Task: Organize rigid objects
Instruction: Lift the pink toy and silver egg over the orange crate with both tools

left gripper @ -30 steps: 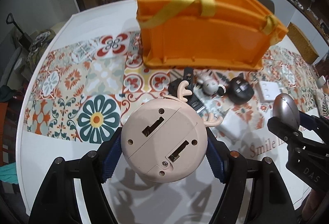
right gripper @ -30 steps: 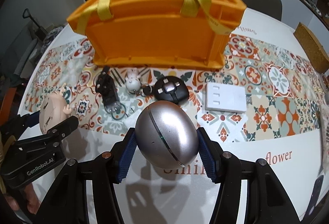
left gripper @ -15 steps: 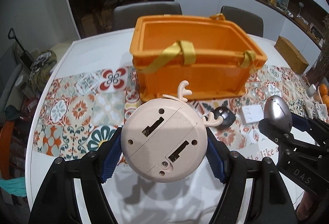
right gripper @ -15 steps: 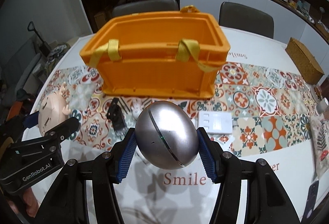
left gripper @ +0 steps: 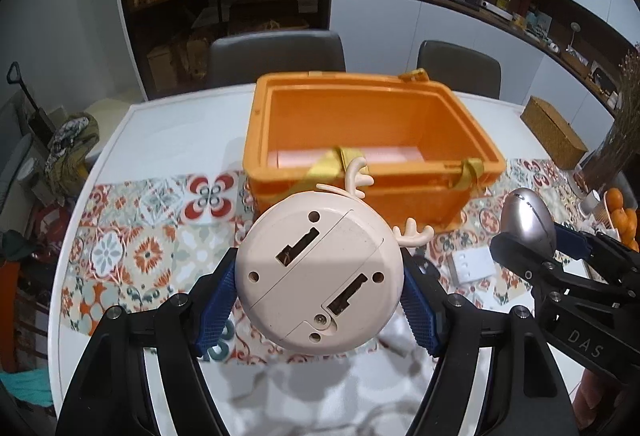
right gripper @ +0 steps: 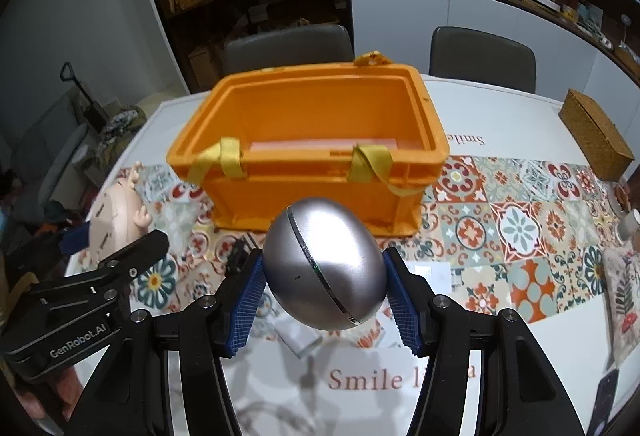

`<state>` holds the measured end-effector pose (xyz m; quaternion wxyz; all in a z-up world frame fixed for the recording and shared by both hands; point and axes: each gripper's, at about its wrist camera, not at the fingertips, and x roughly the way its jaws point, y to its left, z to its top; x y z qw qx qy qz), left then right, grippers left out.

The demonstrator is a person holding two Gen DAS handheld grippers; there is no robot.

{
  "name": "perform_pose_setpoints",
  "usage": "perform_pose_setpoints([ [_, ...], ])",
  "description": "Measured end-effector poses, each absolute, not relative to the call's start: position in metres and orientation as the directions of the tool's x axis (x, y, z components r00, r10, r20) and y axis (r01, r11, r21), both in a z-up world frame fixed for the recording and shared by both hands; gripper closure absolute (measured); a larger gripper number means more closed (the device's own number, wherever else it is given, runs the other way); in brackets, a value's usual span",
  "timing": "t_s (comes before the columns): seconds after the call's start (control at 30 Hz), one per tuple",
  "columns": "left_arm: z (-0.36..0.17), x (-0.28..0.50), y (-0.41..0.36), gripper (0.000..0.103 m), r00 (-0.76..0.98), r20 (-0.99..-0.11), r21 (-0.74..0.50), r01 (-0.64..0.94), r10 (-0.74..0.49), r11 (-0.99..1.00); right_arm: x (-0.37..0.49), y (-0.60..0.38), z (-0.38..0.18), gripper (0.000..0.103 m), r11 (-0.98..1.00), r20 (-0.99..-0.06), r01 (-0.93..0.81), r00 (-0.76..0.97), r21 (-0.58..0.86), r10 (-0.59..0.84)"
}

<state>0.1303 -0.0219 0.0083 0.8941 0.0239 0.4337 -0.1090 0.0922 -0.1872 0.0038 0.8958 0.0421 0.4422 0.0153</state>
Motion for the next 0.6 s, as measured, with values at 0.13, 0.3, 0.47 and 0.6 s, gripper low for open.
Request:
perform_pose_setpoints([
  [0.13,0.019,0.140,-0.023,0.029,0.613,-0.766,-0.058,0.233,-0.193,0.971,0.103,-0.189,0.014,0.045,0.995,-0.777,0.018,0.626,0.096,0.064],
  [0.3,0.036,0.152,-0.024,0.029,0.637,-0.744,-0.047,0.248,-0.200,0.968,0.116,-0.192,0.026,0.045,0.992,-0.764,0.024,0.640,0.120,0.077],
  [0.47,0.052,0.167,-0.026,0.029,0.659,-0.727,-0.032,0.249,-0.194,0.968,0.130,-0.193,0.040,0.045,0.991,-0.748,0.014,0.657,0.133,0.091],
  [0.6,0.060,0.178,-0.030,0.029,0.662,-0.726,-0.015,0.253,-0.185,0.967,0.142,-0.193,0.051,0.045,0.992,-0.740,0.016,0.668,0.121,0.080],
])
